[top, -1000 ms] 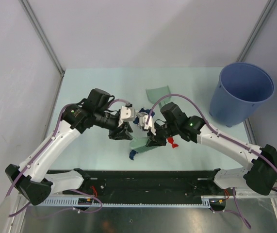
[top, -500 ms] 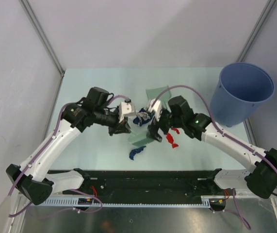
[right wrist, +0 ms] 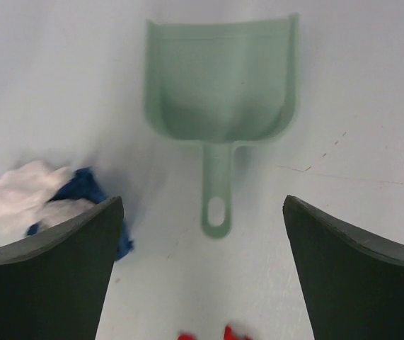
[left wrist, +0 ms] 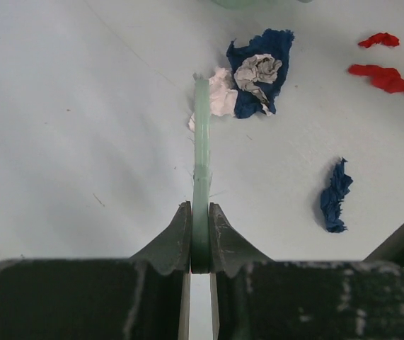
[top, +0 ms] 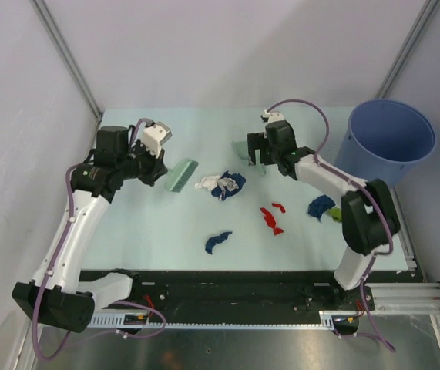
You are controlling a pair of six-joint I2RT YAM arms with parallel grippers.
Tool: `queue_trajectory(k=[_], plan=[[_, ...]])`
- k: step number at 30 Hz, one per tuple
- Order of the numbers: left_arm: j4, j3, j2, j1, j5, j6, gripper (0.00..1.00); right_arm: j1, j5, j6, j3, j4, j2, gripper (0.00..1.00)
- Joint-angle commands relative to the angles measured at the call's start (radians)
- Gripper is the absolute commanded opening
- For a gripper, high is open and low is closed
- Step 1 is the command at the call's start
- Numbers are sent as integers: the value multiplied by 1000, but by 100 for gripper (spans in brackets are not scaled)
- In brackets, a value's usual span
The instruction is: Sweep away the paper scraps from the table
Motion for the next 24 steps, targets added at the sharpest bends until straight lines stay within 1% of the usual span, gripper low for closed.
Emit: queue_trajectory(k=[1, 4, 7, 8, 12, 16, 19, 22, 23, 24], plan=[[67, -40, -54, 9, -54, -28, 0, -8, 87, 33, 129, -69, 143, 100], [78, -59, -54, 17, -52, -20, 0, -14, 112, 16, 224, -129, 252, 99], [81, -70, -53, 17, -37, -19, 0, -14, 78, -4, 331, -213, 362, 87], [82, -71, -50, 17, -34, -19, 0, -16, 45, -5, 374, -232, 387, 83], [84, -74, -47, 19, -35, -13, 0, -16, 40, -4, 398, -261, 461, 83], [85, -79, -56, 19, -26, -10, 0, -23, 72, -10, 396, -275, 476, 83], [85, -82, -59, 19, -17, -8, 0, -28, 69, -21, 396, -281, 491, 79], [85, -80, -60, 19, -14, -11, 0, -36, 25, -21, 399, -292, 501, 51], [87, -80, -62, 19, -12, -13, 0, -37, 28, -22, 398, -296, 498, 35], [87, -82, -64, 19, -12, -13, 0, -39, 37, -21, 395, -301, 490, 28]])
